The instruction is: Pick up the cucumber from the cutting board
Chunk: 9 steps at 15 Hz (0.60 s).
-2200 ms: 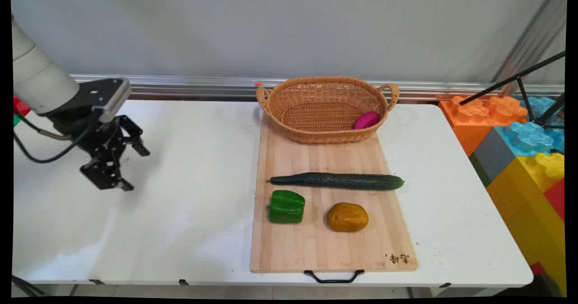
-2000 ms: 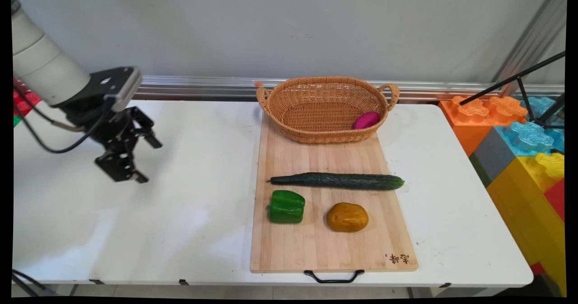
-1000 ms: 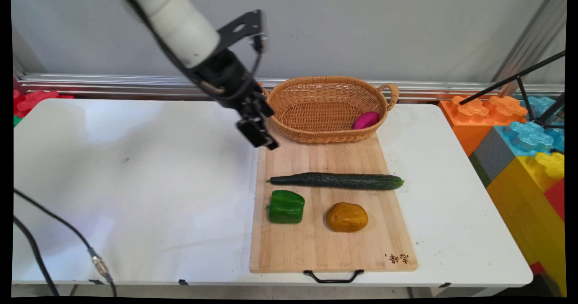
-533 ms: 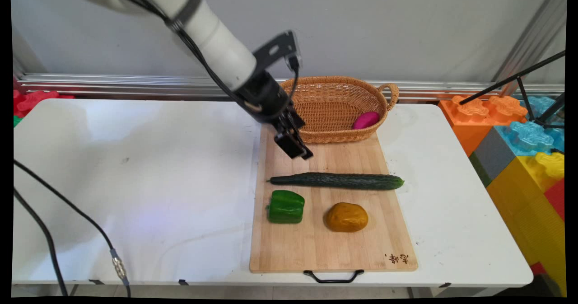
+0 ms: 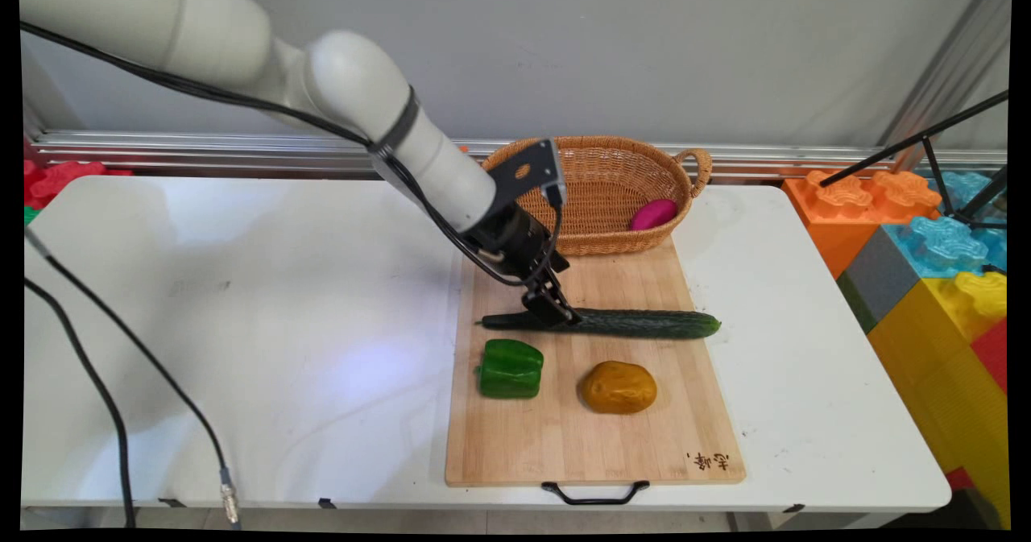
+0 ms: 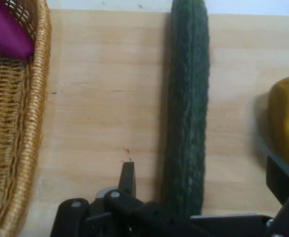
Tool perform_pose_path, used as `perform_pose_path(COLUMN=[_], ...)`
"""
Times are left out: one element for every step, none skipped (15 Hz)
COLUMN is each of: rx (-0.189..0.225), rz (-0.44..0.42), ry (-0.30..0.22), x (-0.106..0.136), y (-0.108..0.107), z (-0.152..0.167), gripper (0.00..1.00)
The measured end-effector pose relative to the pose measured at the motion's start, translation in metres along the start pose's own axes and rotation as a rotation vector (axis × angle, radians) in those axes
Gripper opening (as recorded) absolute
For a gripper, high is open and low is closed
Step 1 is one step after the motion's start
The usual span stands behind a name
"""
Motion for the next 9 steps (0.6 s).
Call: perform_pose_path(rx=[0.004,0.005,0.005,0.001,-0.002,-0.004,-0.005,-0.005,-0.007], rz=[0.003,0.004,0.006,0.009,0.011,0.014,0.016,0.018,0.022], ry=[0.003,0.005,0.005,0.006,0.006,0.007,0.007,0.009,0.01], x=[-0.002,-0.003,-0.005,-0.007,-0.009,-0.01,-0.011,-0.011,-0.012], y=[-0.002,-0.003,-0.005,-0.006,-0.007,-0.008,-0.009,-0.01,-0.011], z=[0.008,0.014,0.021,0.029,0.037,0.043,0.047,0.051,0.056], gripper=[1.0,1.0,1.0,1.0,1.0,1.0,1.0,1.0,1.0])
